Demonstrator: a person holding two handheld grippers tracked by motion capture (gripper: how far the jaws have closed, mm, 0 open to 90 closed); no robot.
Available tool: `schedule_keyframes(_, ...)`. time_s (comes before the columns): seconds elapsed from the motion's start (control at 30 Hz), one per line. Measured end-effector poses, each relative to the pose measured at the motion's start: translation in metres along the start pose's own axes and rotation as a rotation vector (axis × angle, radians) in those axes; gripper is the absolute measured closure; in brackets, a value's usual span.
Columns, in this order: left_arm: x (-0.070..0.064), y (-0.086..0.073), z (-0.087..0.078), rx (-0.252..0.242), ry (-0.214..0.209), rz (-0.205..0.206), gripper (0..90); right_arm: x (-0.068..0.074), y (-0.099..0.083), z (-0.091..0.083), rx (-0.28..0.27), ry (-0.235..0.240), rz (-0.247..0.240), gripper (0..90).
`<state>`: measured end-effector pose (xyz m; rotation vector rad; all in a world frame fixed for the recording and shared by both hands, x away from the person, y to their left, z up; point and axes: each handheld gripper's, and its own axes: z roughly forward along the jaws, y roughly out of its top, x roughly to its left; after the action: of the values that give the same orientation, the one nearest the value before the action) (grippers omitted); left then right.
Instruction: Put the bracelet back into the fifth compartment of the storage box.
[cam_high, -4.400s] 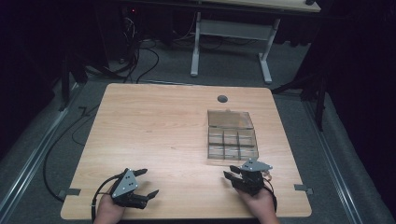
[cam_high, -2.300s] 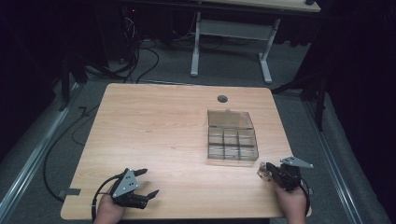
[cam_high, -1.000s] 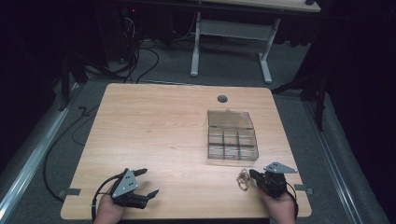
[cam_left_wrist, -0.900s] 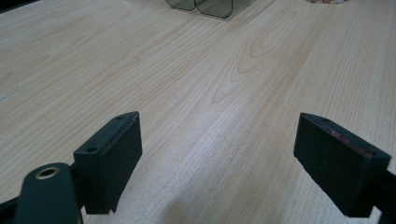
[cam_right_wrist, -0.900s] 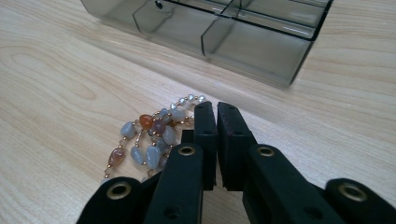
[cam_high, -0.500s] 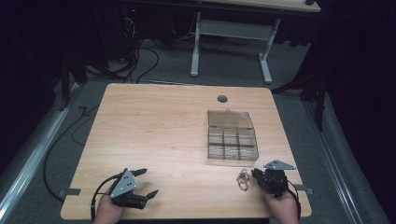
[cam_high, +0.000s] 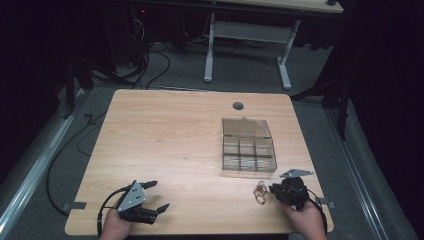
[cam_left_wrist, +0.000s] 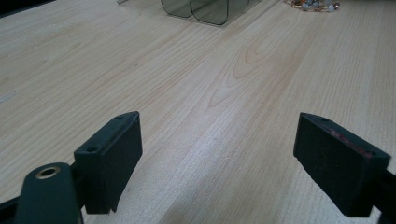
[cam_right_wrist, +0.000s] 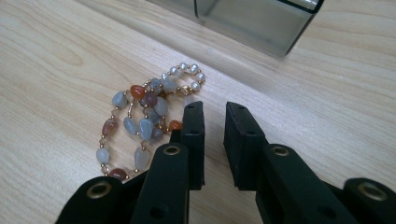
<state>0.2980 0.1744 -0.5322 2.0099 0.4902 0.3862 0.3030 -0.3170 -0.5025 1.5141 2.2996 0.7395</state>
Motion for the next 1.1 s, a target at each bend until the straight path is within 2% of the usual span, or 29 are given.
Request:
schedule_keyframes(0.17,0.0,0.0,0.0,-0.001,-0.001,0.0,16.1,-0.002,0.002,-0.003,0.029,0.01,0.009,77.5)
schedule_keyframes(0.37,0.0,0.0,0.0,0.001,-0.003,-0.002,16.1,-0.004,0.008,-0.004,0.101,0.022,0.008,76.4)
schedule_keyframes(0.5,0.0,0.0,0.0,0.0,-0.001,-0.001,16.1,-0.004,0.011,-0.002,0.126,0.025,-0.001,76.0)
schedule_keyframes(0.77,0.0,0.0,0.0,0.0,-0.004,0.003,16.1,0.002,0.019,0.0,0.218,0.023,-0.042,74.0)
schedule_keyframes(0.83,0.0,0.0,0.0,0.0,-0.003,0.004,16.2,0.002,0.02,0.0,0.221,0.027,-0.046,73.8)
schedule_keyframes(1.1,0.0,0.0,0.0,-0.001,-0.002,0.004,16.1,0.006,0.029,-0.001,0.295,0.02,-0.081,71.8)
